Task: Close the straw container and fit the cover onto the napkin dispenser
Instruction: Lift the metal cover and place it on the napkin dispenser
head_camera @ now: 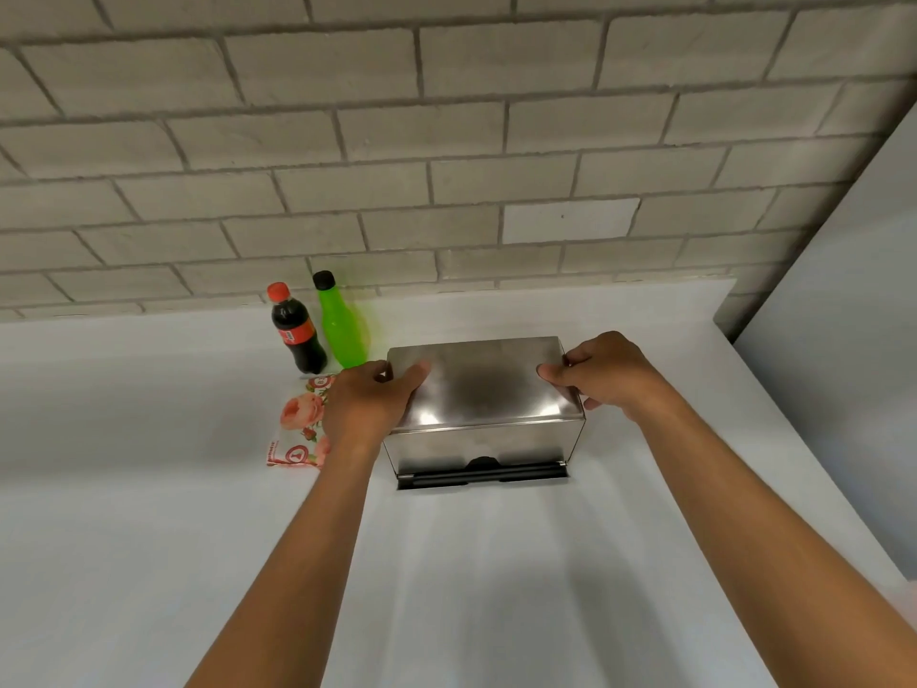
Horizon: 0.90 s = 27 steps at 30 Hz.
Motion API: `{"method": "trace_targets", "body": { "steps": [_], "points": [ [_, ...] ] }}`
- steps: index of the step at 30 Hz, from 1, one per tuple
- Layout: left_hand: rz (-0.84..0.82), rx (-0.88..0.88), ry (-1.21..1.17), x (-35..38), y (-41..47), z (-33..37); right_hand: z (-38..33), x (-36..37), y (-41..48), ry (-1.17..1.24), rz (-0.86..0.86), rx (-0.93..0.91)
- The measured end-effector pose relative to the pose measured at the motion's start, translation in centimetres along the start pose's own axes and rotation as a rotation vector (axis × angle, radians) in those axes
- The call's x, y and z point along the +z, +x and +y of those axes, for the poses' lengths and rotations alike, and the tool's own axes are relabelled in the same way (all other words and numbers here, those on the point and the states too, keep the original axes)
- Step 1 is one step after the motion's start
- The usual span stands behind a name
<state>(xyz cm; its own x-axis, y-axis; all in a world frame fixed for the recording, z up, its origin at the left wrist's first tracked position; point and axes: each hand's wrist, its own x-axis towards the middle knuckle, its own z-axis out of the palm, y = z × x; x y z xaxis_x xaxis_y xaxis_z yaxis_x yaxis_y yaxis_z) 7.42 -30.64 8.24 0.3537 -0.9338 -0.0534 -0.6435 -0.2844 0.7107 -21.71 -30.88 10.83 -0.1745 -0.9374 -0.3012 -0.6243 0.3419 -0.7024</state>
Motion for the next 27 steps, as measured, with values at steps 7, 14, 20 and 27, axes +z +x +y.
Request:
{"method": "trace_targets", "body": {
  "steps": [7,14,20,27],
  "points": [
    [-0.004,-0.014,-0.106,0.1,-0.9,0.0,0.1,0.3,-0.4,0.024,0.024,0.015],
    [-0.026,0.01,-0.052,-0.1,-1.0,-0.1,0.2,1.5,-1.9,-0.022,0.128,0.013],
    [0.027,0.154,-0.027,-1.3,-2.1,0.7,1.6,1.0,-4.5,0.056,0.168,0.051],
    [-0.035,0.487,-0.046,0.6,-5.6,6.5,6.6,-4.0,-9.6,0.145,0.309,0.128]
  ]
}}
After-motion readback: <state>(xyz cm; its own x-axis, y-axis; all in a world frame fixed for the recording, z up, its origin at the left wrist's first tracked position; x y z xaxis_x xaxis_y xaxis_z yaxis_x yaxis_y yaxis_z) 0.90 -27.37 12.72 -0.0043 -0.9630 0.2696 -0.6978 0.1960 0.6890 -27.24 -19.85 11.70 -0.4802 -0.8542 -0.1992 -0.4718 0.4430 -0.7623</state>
